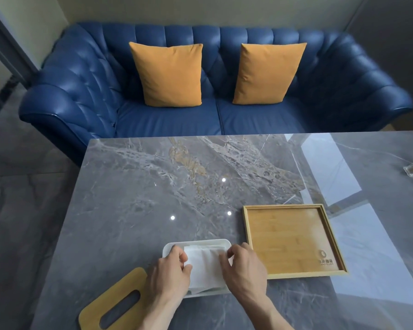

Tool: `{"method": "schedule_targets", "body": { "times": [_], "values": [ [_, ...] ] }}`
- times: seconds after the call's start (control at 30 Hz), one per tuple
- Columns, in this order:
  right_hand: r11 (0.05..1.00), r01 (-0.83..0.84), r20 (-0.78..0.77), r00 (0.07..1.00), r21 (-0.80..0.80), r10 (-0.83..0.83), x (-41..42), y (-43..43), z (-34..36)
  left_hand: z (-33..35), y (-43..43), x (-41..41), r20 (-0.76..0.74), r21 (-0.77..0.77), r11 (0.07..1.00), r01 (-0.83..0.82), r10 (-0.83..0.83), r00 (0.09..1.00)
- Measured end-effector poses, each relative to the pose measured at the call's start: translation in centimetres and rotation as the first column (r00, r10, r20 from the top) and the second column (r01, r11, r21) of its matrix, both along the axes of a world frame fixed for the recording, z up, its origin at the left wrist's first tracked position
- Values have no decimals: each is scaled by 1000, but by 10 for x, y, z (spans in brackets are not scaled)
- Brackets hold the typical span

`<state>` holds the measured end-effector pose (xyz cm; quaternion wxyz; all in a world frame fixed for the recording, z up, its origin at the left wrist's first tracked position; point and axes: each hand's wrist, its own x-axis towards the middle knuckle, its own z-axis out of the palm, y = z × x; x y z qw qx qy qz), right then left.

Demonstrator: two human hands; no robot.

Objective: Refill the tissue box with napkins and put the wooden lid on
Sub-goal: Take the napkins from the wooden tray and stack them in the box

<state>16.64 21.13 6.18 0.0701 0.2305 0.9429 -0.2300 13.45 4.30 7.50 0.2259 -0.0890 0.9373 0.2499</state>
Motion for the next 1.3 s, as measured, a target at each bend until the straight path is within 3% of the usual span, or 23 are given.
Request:
{"method": "schedule_targets", "body": {
  "times": [0.13, 0.3, 0.47, 0.8, 0.93, 1.07, 1.3],
  "values": [
    [990, -86, 1, 996, 112, 86, -3, -1, 1, 3, 4, 1, -38, -39, 997, 74, -75, 996],
    [948, -222, 111, 973, 227, 201, -6, -2, -2, 1, 10, 5, -50, -115, 981, 155, -162, 986],
    [925, -241, 133, 969, 295, 210, -9, -3, -8, -2, 14, 4, -50, -192, 951, 241, -255, 966],
    [954, -236, 146, 967, 186, 211, 3, 3, -9, -4, 14, 5, -36, -258, 909, 326, -346, 937],
    [940, -314, 116, 947, 131, 300, 10, 16, -8, -4, 9, 6, -116, -317, 885, 341, -393, 912],
    [906, -395, 142, 916, 150, 375, 12, 24, -10, -18, 0, 7, -216, -365, 812, 455, -549, 807],
    [871, -476, 241, 865, 120, 440, 4, 23, -6, -27, -10, 10, -179, -382, 784, 489, -582, 793]
  ]
}}
